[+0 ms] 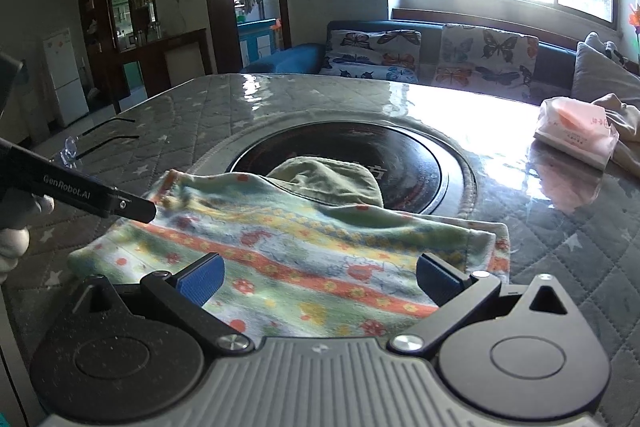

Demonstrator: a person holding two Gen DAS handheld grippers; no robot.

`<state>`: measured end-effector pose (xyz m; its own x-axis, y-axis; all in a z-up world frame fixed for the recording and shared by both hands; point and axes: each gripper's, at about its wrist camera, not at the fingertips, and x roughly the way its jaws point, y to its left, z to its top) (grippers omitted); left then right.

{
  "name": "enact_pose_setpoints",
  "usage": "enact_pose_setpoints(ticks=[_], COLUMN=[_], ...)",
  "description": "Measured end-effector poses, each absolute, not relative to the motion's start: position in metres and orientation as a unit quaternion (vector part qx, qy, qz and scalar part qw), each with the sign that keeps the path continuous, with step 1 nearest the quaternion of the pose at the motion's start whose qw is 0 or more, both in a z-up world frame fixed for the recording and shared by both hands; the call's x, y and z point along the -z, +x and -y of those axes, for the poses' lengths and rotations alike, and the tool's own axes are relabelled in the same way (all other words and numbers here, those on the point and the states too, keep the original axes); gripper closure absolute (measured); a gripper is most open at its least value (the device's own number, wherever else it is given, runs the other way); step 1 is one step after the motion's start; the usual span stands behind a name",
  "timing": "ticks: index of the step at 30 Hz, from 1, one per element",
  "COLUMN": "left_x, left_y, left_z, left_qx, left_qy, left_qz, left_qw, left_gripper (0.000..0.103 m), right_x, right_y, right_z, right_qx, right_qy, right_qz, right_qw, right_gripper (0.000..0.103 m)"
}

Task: Fold clothes

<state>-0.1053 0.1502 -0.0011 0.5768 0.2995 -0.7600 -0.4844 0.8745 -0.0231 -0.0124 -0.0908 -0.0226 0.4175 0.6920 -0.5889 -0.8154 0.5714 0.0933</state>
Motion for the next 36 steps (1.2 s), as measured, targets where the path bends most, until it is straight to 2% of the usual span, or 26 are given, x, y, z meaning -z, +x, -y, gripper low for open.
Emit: enact_pose_setpoints(ticks=[36], left_x=[-0.007], left_y=[-0.142], left_z=[-0.133], left_qx=[-0.202], left_qy=[-0.121], left_qz=[-0.386], left_qw=[0.892], left_gripper=[0.0], right_x=[0.009], right_y=[-0.053], right_z=[0.075], right_qx=[-0.491], right_qy=[-0.112], right_qz=[-0.296], right_qw=[0.812], right_gripper=[0.001])
